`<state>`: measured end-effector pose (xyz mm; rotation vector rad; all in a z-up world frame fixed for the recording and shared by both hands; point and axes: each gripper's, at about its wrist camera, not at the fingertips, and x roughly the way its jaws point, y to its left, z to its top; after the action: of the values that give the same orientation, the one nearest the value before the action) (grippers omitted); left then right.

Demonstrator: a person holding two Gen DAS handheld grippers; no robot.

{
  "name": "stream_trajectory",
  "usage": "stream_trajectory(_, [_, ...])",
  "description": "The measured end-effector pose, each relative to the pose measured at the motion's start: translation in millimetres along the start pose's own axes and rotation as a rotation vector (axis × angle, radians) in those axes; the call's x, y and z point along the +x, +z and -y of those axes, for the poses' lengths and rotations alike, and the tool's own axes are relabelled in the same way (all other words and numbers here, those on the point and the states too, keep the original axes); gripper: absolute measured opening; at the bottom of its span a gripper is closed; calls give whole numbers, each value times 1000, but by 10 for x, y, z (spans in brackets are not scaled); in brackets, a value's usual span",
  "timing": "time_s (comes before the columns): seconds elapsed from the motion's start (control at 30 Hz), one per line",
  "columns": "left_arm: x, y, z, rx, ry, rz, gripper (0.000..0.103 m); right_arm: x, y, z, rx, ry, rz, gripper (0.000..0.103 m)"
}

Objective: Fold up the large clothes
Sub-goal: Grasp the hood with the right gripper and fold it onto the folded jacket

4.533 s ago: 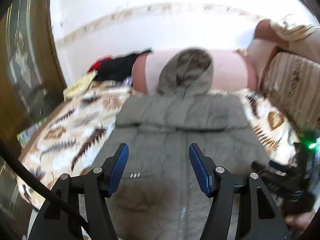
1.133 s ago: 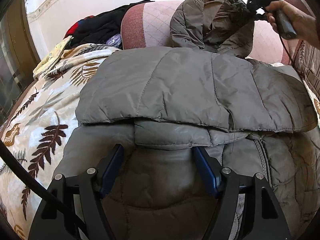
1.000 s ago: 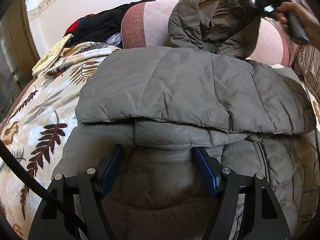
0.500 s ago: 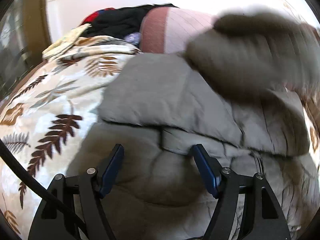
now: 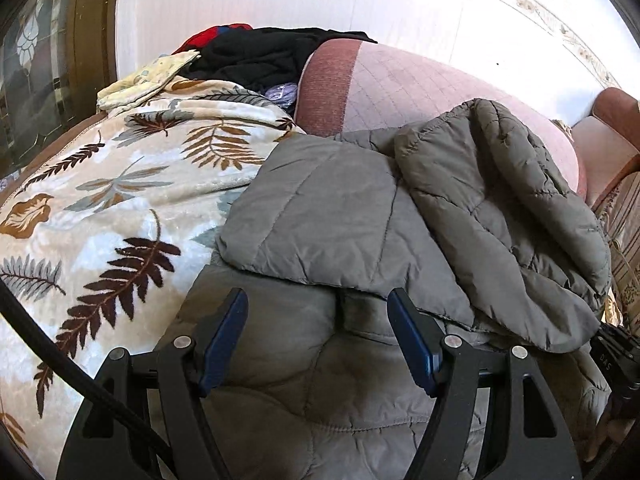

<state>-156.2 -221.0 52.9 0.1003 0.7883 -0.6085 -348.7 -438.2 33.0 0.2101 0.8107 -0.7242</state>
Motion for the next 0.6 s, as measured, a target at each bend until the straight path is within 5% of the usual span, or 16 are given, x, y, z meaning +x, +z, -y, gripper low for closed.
stream_trajectory(0.3, [2, 4, 6, -5, -8, 6, 71, -174, -33, 49, 6, 36, -27, 10])
stream_trajectory(0.4, [-5, 1, 5, -5, -8, 8, 71, -396, -33, 75, 15, 55, -8, 20])
stream_trajectory(0.6, [-38, 6, -5, -11, -12, 13, 71, -848, 176, 187, 67, 83, 80, 20])
